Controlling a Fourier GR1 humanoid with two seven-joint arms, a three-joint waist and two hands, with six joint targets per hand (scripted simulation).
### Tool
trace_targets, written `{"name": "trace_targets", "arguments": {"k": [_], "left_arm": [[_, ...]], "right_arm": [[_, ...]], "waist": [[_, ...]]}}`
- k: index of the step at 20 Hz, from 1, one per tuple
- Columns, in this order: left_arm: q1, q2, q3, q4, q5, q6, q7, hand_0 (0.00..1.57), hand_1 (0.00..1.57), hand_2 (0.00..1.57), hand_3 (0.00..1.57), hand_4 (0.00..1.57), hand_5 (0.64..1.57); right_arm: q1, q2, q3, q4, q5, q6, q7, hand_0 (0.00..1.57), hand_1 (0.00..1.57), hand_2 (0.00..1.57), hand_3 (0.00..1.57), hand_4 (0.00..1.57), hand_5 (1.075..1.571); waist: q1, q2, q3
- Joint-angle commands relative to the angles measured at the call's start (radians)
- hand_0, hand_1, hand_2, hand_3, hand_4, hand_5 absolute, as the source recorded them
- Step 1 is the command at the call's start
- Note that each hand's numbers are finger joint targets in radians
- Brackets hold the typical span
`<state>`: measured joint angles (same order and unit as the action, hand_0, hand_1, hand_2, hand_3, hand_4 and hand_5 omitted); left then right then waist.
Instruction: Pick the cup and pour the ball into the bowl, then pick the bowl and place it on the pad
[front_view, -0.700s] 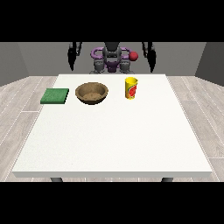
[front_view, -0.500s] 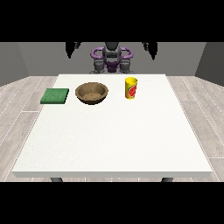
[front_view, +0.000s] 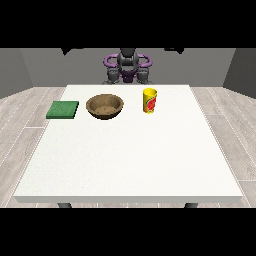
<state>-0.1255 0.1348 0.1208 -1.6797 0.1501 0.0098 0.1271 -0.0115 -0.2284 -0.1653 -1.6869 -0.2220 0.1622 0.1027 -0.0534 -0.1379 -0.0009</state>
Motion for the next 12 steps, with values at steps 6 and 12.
{"name": "trace_targets", "arguments": {"k": [6, 12], "left_arm": [[-0.084, -0.001, 0.054, 0.142, -0.019, -0.01, -0.224, 0.0, 0.0, 0.0, 0.0, 0.0, 1.539], [-0.102, -0.039, 0.042, 0.278, -0.047, -0.017, -0.404, 0.0, 0.0, 0.0, 0.0, 0.0, 1.524]], "right_arm": [[-0.047, 0.007, -0.038, 0.001, -0.036, 0.05, -0.077, 0.0, 0.0, 0.0, 0.0, 0.0, 1.569], [-0.053, 0.001, -0.048, 0.092, 0.006, 0.092, -0.204, 0.0, 0.0, 0.0, 0.0, 0.0, 1.57]], "waist": [[-0.023, 0.164, 0.0008], [-0.027, 0.242, 0.0008]]}}
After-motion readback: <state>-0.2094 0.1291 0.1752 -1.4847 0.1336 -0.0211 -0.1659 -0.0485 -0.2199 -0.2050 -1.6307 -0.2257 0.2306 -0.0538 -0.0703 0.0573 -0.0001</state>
